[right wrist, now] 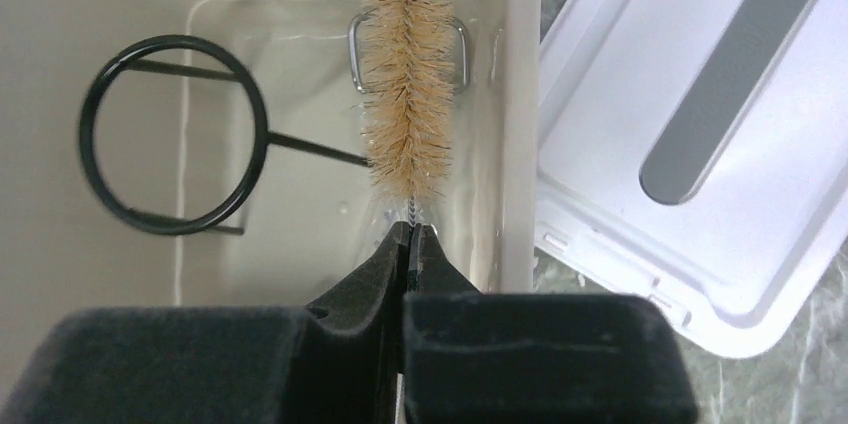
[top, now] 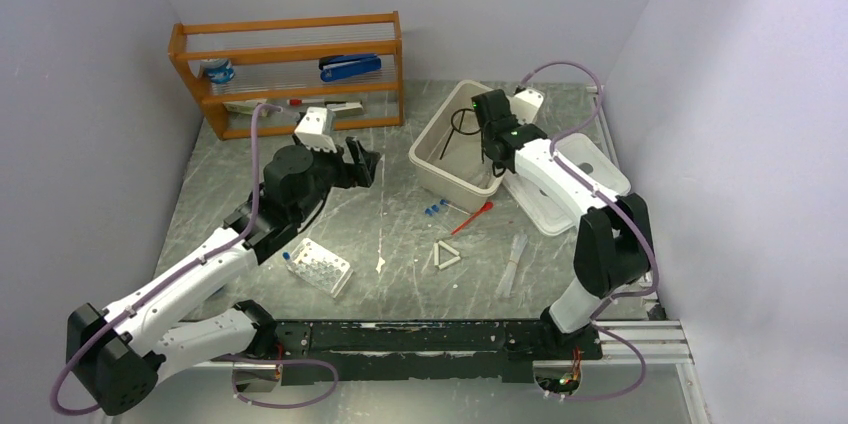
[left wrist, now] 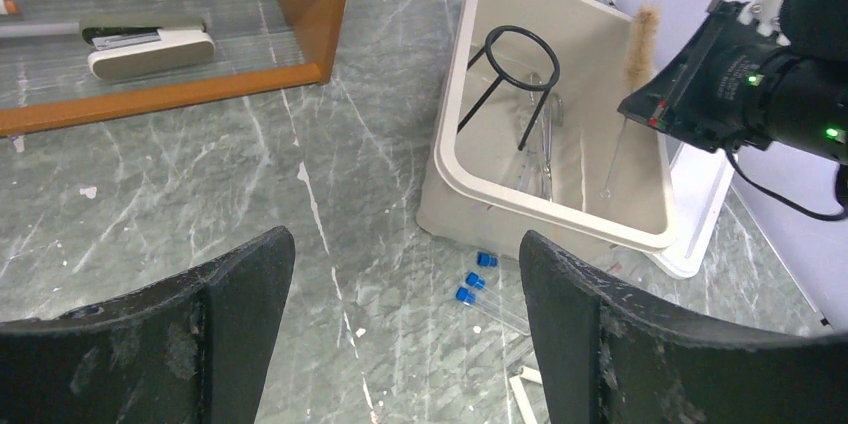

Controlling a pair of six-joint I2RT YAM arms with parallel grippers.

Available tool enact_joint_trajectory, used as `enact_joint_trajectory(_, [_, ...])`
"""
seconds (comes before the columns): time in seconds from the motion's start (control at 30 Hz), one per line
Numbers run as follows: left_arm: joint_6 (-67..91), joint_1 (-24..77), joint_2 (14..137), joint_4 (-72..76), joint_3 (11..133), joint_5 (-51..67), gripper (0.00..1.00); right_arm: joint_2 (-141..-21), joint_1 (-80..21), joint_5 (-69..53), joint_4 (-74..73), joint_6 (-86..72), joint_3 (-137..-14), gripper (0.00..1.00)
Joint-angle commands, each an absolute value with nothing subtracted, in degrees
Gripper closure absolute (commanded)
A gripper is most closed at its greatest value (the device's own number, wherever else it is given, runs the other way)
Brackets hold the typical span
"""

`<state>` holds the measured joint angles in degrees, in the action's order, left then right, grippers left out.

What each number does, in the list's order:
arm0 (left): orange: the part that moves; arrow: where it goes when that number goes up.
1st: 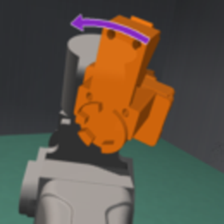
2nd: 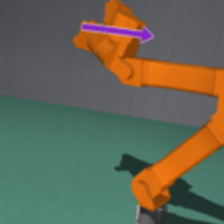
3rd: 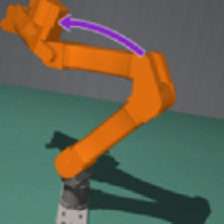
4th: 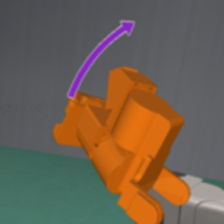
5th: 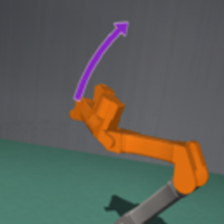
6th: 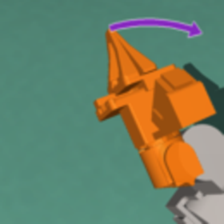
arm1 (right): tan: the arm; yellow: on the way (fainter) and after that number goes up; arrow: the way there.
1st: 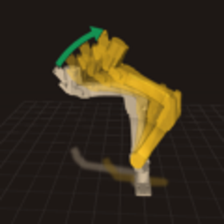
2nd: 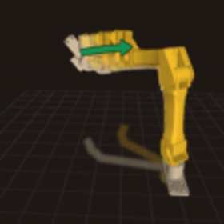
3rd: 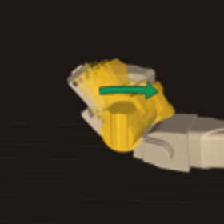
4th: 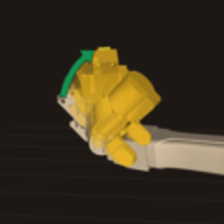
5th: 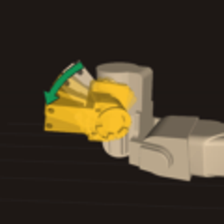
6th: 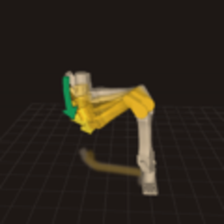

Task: Organize the chemistry lab equipment

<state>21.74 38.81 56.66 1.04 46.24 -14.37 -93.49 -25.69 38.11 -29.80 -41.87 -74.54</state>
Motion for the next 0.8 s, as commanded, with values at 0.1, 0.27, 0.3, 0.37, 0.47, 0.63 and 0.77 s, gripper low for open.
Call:
enact_joint_trajectory(0.1, [23.6, 38.6, 57.7, 0.1, 48.5, -12.3, 0.14, -101.3, -22.7, 28.9, -25.6, -36.1, -77.0, 1.0])
enact_joint_trajectory(0.27, [22.5, 38.5, 58.2, 0.1, 49.0, -12.6, 0.14, -104.2, -22.3, 29.8, -27.6, -37.9, -78.3, 0.99])
enact_joint_trajectory(0.3, [22.2, 38.6, 58.3, 0.1, 49.2, -12.5, 0.14, -104.5, -22.3, 29.6, -27.6, -37.8, -78.4, 0.97])
enact_joint_trajectory(0.37, [21.4, 38.6, 58.6, 0.1, 49.5, -11.8, 0.14, -104.8, -22.3, 29.6, -28.4, -38.1, -78.8, 0.91])
enact_joint_trajectory(0.47, [21.0, 38.5, 59.2, 0.1, 49.8, -10.3, 0.14, -104.2, -22.2, 30.2, -29.9, -38.5, -79.8, 0.75])
enact_joint_trajectory(0.63, [21.4, 38.6, 60.4, -1.3, 50.2, -8.8, 0.14, -100.4, -22.2, 28.9, -30.2, -38.0, -79.9, 0.67])
enact_joint_trajectory(0.77, [21.4, 38.6, 61.4, -1.8, 50.6, -7.1, 0.14, -95.8, -22.3, 26.5, -31.1, -36.4, -79.8, 0.59])
